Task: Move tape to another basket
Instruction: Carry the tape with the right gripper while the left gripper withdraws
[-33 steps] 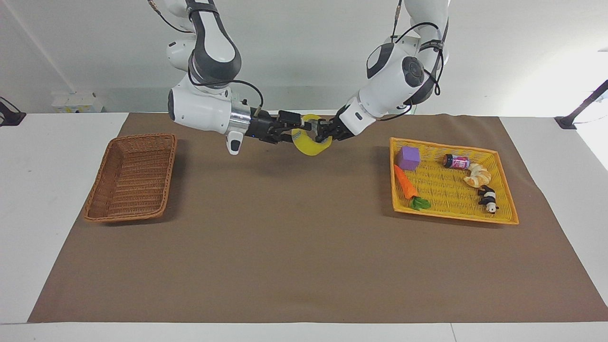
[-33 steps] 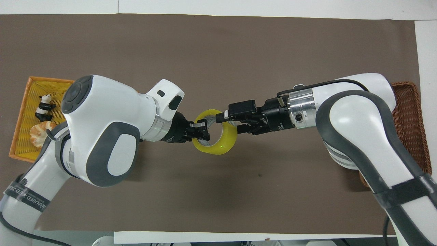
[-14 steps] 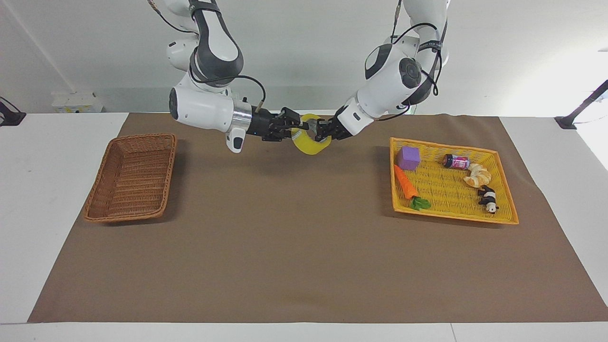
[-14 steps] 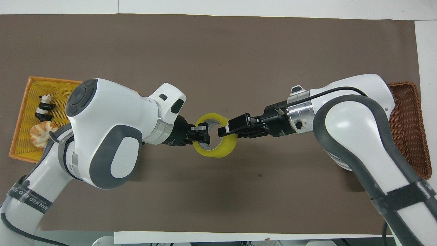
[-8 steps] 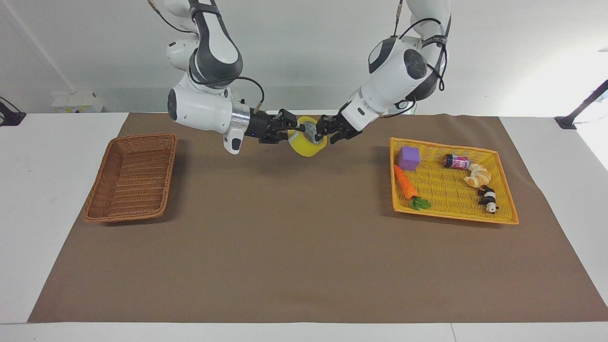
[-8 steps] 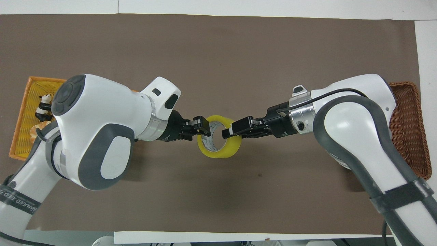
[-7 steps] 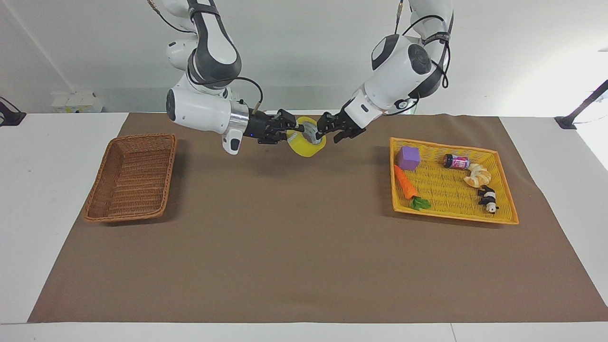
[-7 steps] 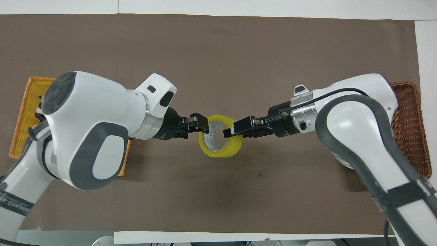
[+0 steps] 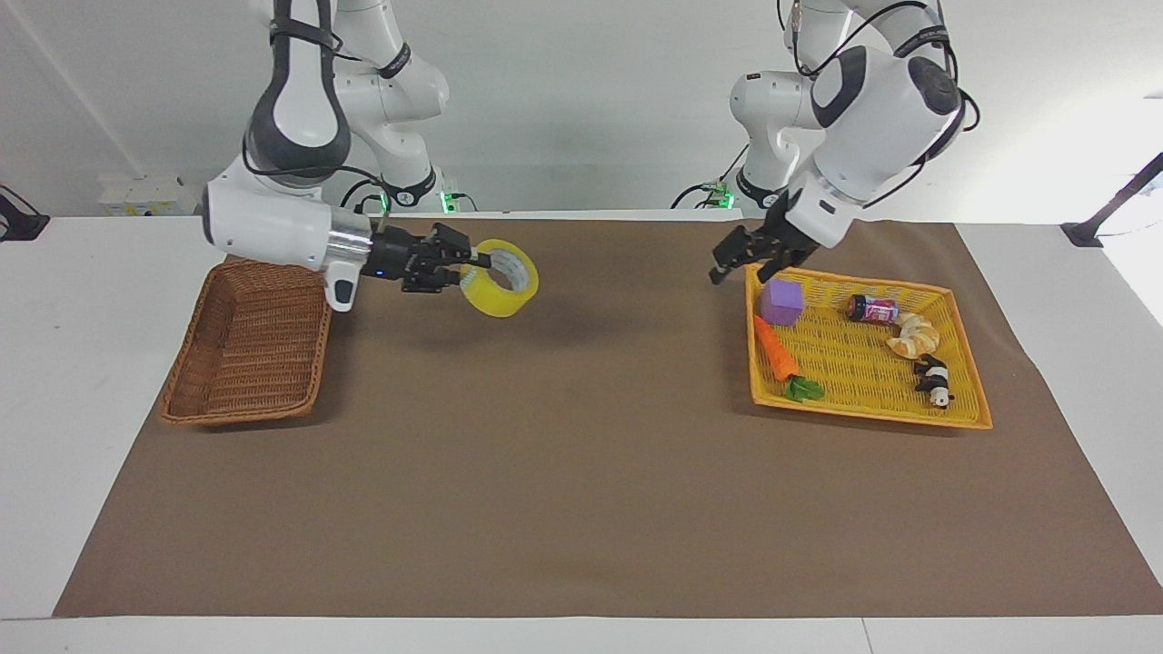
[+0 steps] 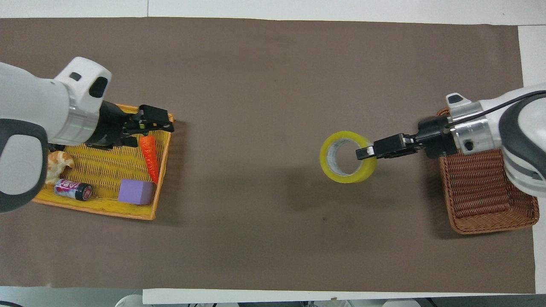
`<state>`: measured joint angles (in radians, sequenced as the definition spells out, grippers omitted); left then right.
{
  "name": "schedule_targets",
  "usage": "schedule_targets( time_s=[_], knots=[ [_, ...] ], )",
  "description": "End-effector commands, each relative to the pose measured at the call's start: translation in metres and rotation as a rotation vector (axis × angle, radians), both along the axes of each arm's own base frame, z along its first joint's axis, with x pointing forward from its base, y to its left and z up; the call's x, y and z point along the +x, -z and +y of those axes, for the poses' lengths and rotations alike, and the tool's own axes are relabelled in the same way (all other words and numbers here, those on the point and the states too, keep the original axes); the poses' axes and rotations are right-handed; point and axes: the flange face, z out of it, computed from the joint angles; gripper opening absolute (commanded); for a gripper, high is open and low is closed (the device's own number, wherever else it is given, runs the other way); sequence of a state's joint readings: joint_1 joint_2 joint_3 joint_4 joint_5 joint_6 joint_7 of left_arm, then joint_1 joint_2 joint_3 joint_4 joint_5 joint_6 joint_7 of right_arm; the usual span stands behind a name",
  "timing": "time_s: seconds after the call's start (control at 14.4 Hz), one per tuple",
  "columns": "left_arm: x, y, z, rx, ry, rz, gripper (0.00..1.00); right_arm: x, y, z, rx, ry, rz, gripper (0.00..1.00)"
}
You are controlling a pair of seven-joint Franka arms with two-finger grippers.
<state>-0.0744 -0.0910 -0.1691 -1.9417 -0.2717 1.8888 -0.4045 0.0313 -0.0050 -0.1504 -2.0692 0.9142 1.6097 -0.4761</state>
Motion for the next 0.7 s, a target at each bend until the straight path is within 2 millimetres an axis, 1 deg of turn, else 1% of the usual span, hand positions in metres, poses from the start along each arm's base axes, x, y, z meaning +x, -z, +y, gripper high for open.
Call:
schedule_targets(
  time_s=[0.0,0.14,0.21,0.28,0.35,0.42,0.49,0.56,0.63],
  knots=[
    [0.007,0.004,0.083,0.132,-0.047,0.033,0.99,-0.010,-0.017,-0.086,-0.031,-0.021,-0.046,0.00],
    [0.006,0.005,0.129,0.180,0.027,0.046,0.99,-0.027,-0.024,-0.166,-0.083,-0.033,-0.022,0.00],
    [0.006,0.003,0.152,0.186,0.056,0.034,0.99,-0.038,-0.019,-0.207,-0.099,-0.066,-0.038,0.00],
    [0.006,0.003,0.169,0.184,0.076,0.029,0.99,-0.048,0.003,-0.250,-0.089,-0.115,-0.072,0.00],
    [0.006,0.002,0.185,0.184,0.067,0.020,1.00,-0.054,0.020,-0.277,-0.083,-0.144,-0.106,0.00],
    [0.005,0.002,0.203,0.184,0.030,0.020,1.00,-0.061,0.040,-0.295,-0.075,-0.157,-0.111,0.00],
    [0.003,0.002,0.215,0.184,0.007,0.022,1.00,-0.065,0.056,-0.309,-0.056,-0.151,-0.109,0.00],
    [0.003,0.001,0.216,0.184,0.002,0.021,1.00,-0.064,0.069,-0.313,-0.046,-0.154,-0.115,0.00],
    [0.003,0.001,0.216,0.184,0.002,0.021,1.00,-0.060,0.072,-0.312,-0.057,-0.151,-0.129,0.00]
  ],
)
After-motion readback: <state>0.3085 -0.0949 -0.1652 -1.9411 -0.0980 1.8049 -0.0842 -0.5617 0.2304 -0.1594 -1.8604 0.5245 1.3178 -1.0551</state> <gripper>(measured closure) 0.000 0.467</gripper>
